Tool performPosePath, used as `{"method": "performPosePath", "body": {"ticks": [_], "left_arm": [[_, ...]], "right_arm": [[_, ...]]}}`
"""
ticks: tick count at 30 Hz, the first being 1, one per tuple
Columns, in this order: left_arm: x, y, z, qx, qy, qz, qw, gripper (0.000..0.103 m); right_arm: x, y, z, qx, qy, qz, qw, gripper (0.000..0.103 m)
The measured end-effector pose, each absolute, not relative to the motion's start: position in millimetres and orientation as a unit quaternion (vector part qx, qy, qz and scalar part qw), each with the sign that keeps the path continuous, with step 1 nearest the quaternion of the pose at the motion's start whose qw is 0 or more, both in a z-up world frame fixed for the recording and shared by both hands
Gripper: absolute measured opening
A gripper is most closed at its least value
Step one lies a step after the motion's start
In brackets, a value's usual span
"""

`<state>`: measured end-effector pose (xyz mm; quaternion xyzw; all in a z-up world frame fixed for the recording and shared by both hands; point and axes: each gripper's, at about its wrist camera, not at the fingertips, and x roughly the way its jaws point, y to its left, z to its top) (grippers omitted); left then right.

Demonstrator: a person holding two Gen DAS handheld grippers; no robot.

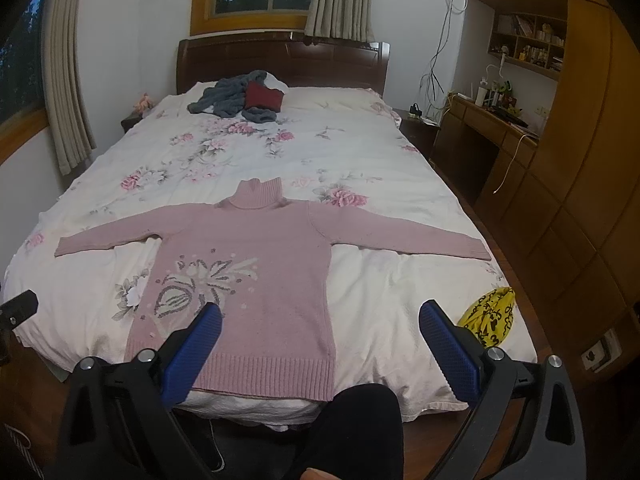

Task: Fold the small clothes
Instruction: 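Grasp the cuff of the pink sweater sleeve with the right gripper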

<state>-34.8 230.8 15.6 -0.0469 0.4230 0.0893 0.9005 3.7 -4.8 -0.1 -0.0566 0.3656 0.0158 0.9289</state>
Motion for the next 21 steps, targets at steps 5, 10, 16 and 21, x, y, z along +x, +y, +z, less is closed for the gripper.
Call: {"method": "performPosePath", "body": {"ticks": [5, 10, 16, 21], "left_arm": [[-33, 229, 12, -0.047, 0.425, 0.089, 0.9, 0.1], [-19, 232, -3, -0.053, 0.415, 0.053, 0.907, 0.1], [14, 219, -34, -0.025, 0.4, -0.026, 0.916, 0.1], [44, 216, -52, -0.052, 0.413, -0.032, 0.909, 0.1]], "right_arm": [[4, -5, -1, -0.058, 0.366, 0.015, 0.929, 0.099], [15, -15, -9, -0.063, 0.357, 0.01, 0.932, 0.099], [83, -69, -59, -0.035, 0.379, 0.024, 0.925, 0.099], [148, -162, -101, 0.058, 0.41, -0.016, 0.91, 0.091]]}}
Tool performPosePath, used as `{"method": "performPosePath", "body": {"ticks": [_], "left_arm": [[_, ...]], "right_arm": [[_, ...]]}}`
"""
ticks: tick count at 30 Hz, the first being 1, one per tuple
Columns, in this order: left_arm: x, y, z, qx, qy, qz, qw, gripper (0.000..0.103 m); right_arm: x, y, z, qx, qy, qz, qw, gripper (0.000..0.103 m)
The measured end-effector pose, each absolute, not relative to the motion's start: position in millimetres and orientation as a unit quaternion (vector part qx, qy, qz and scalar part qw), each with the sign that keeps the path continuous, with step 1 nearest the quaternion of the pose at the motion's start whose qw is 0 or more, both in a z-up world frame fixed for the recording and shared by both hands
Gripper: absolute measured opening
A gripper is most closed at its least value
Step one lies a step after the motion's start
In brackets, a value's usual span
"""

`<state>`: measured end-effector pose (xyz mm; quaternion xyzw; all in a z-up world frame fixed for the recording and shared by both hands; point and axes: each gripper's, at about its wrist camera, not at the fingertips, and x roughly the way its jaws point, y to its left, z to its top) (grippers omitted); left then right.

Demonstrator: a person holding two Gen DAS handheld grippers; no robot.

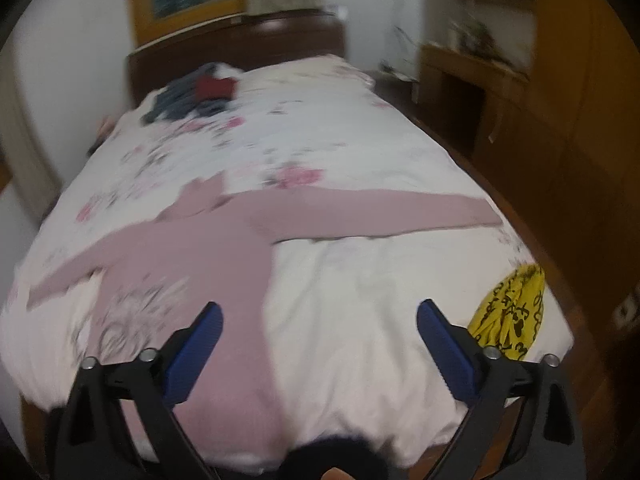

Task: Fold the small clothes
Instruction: 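Grasp the cuff of the pink sweater sleeve with the right gripper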

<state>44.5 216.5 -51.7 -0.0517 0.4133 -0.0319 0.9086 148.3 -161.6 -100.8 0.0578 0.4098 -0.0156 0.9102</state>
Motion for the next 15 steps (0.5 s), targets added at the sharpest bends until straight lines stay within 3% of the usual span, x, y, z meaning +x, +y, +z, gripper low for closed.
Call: {"method": "performPosePath", "body": {"ticks": [3, 8, 15], "left_arm": [[61, 214, -62, -0.059, 0.412, -0.031, 0.909, 0.1], [87, 216, -82, -0.108, 0.417, -0.057, 0.901, 0.1], [118, 215, -93, -0.156, 0.381, -0.08, 0.908, 0.1]], "right_arm": [[186, -230, -131, 0.151, 0.444, -0.027, 0.883, 0.075], [234, -351, -193, 0.358, 0.462, -0.068, 0.809, 0.064], [277, -481, -253, 0.569, 0.372, -0.082, 0.729, 0.062]]}}
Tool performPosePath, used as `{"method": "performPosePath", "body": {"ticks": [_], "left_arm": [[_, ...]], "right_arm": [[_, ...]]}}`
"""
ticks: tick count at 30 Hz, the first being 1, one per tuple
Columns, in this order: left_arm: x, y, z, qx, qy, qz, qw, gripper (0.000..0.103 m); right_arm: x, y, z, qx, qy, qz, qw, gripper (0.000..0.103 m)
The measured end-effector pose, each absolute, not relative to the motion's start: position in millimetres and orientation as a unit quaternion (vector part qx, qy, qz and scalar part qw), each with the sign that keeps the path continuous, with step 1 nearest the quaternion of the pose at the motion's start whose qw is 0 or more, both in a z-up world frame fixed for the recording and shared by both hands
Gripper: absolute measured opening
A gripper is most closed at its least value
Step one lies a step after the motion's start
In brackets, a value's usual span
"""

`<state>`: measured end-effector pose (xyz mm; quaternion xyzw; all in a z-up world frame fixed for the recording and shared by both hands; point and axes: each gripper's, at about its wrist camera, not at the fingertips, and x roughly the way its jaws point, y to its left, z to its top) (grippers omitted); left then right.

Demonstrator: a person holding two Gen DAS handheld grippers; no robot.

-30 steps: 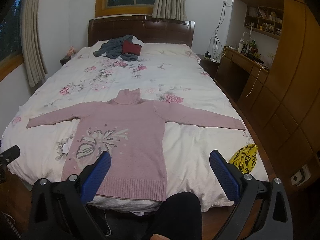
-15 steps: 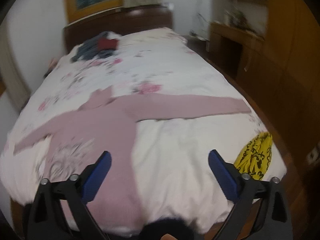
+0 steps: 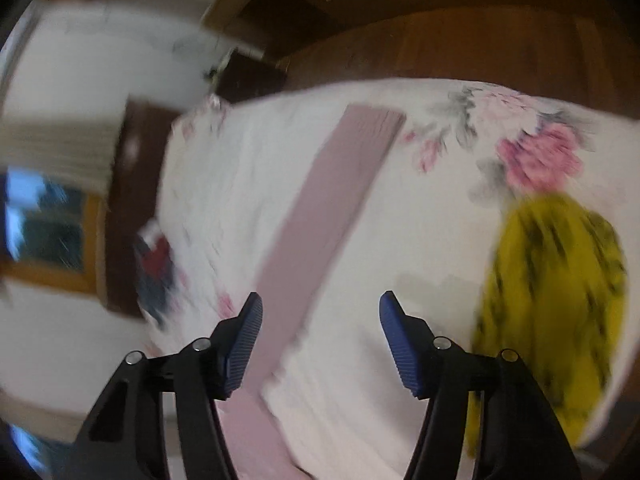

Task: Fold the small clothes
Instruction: 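Grasp the cuff of the pink sweater sleeve with the right gripper, then carry the sleeve cuff across the sweater body with the right gripper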

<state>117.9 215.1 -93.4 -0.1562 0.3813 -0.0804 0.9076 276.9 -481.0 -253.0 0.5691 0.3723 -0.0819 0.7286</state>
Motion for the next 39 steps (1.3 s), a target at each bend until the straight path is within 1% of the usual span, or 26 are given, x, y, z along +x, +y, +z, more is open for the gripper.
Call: {"method": "performPosePath", "body": {"ticks": [2, 5, 6, 14, 20, 22, 23, 24, 26, 27, 30, 31, 34, 36, 39], "left_arm": [[128, 212, -96, -0.155, 0.372, -0.073, 0.912, 0.1], [146, 205, -103, -0.158, 0.371, -0.066, 0.913, 0.1], [153, 202, -107, -0.159, 0.376, -0.068, 0.91, 0.1], [178, 182, -132, -0.159, 0.407, -0.082, 0.896, 0.1], [191, 185, -149, -0.181, 0.439, -0.089, 0.876, 0.1], [194, 189, -154, -0.187, 0.449, -0.087, 0.869, 0.1], [194, 193, -157, -0.195, 0.454, -0.087, 0.865, 0.1], [194, 197, -158, -0.202, 0.456, -0.087, 0.862, 0.1], [195, 206, -160, -0.212, 0.462, -0.086, 0.857, 0.1], [196, 210, -162, -0.217, 0.468, -0.087, 0.852, 0.1], [203, 222, -167, -0.222, 0.483, -0.085, 0.842, 0.1], [206, 225, -167, -0.213, 0.484, -0.088, 0.844, 0.1], [213, 227, -167, -0.188, 0.488, -0.085, 0.848, 0.1], [216, 230, -162, -0.188, 0.48, -0.09, 0.852, 0.1], [220, 233, -156, -0.198, 0.473, -0.108, 0.852, 0.1]], "right_arm": [[293, -501, -264, 0.589, 0.351, -0.089, 0.722, 0.062], [317, -520, -281, 0.594, 0.349, -0.092, 0.719, 0.049], [325, -523, -285, 0.595, 0.351, -0.097, 0.716, 0.048], [373, -551, -326, 0.586, 0.373, -0.141, 0.705, 0.046], [393, -553, -332, 0.559, 0.381, -0.141, 0.723, 0.045], [395, -551, -330, 0.54, 0.392, -0.14, 0.731, 0.037], [396, -550, -328, 0.532, 0.397, -0.138, 0.735, 0.028], [401, -547, -322, 0.518, 0.403, -0.138, 0.741, 0.018], [400, -540, -308, 0.504, 0.398, -0.134, 0.755, 0.007], [403, -534, -297, 0.495, 0.392, -0.128, 0.765, 0.007], [414, -493, -246, 0.425, 0.385, -0.102, 0.813, 0.006], [420, -466, -223, 0.388, 0.384, -0.082, 0.834, 0.006], [431, -402, -178, 0.329, 0.376, -0.04, 0.865, 0.006], [436, -356, -152, 0.304, 0.368, -0.011, 0.878, 0.006], [440, -299, -131, 0.283, 0.364, 0.016, 0.887, 0.006]]}}
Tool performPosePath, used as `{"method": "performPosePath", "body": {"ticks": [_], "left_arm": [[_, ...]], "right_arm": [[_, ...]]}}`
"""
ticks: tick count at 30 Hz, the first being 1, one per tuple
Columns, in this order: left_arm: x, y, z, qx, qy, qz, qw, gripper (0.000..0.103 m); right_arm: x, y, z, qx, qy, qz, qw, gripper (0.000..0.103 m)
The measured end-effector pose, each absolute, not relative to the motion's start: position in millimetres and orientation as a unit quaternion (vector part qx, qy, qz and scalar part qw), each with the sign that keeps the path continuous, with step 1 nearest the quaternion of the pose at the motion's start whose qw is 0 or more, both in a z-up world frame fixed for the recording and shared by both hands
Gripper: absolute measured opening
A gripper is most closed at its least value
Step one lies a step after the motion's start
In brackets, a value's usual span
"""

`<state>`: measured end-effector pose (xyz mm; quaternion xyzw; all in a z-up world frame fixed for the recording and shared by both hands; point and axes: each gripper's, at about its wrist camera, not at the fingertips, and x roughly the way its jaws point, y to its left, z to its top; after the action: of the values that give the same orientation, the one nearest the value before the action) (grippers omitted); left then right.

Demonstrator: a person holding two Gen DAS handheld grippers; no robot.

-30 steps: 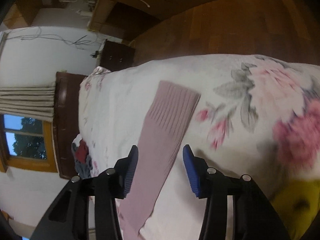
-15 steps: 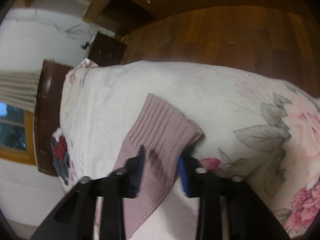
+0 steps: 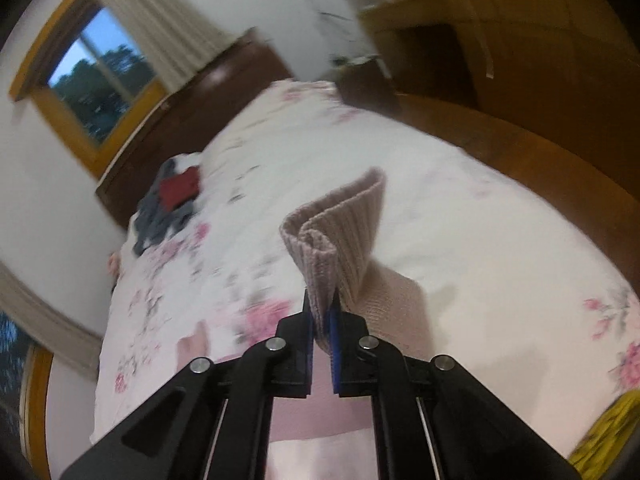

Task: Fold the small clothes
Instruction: 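Carry the sleeve cuff across the sweater body with the right gripper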

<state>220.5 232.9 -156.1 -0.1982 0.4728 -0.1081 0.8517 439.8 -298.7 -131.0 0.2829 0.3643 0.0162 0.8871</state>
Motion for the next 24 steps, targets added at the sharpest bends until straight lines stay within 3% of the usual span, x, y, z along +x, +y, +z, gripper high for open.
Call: {"method": "performPosePath", "body": {"ticks": [8, 20, 22, 24], "left_arm": [[242, 234, -143, -0.22, 0.456, -0.153, 0.849, 0.1], [316, 213, -178, -0.294, 0.476, -0.215, 0.801, 0.1], [331, 206, -190, -0.316, 0.486, -0.234, 0.781, 0.1], [350, 198, -204, -0.344, 0.494, -0.247, 0.759, 0.1]], "right_arm": [[442, -160, -130, 0.21, 0.38, 0.069, 0.898, 0.006], [432, 9, -271, 0.027, 0.465, 0.098, 0.88, 0.006], [427, 21, -294, 0.003, 0.484, 0.107, 0.869, 0.012], [410, 20, -305, 0.003, 0.481, 0.125, 0.868, 0.027]]}}
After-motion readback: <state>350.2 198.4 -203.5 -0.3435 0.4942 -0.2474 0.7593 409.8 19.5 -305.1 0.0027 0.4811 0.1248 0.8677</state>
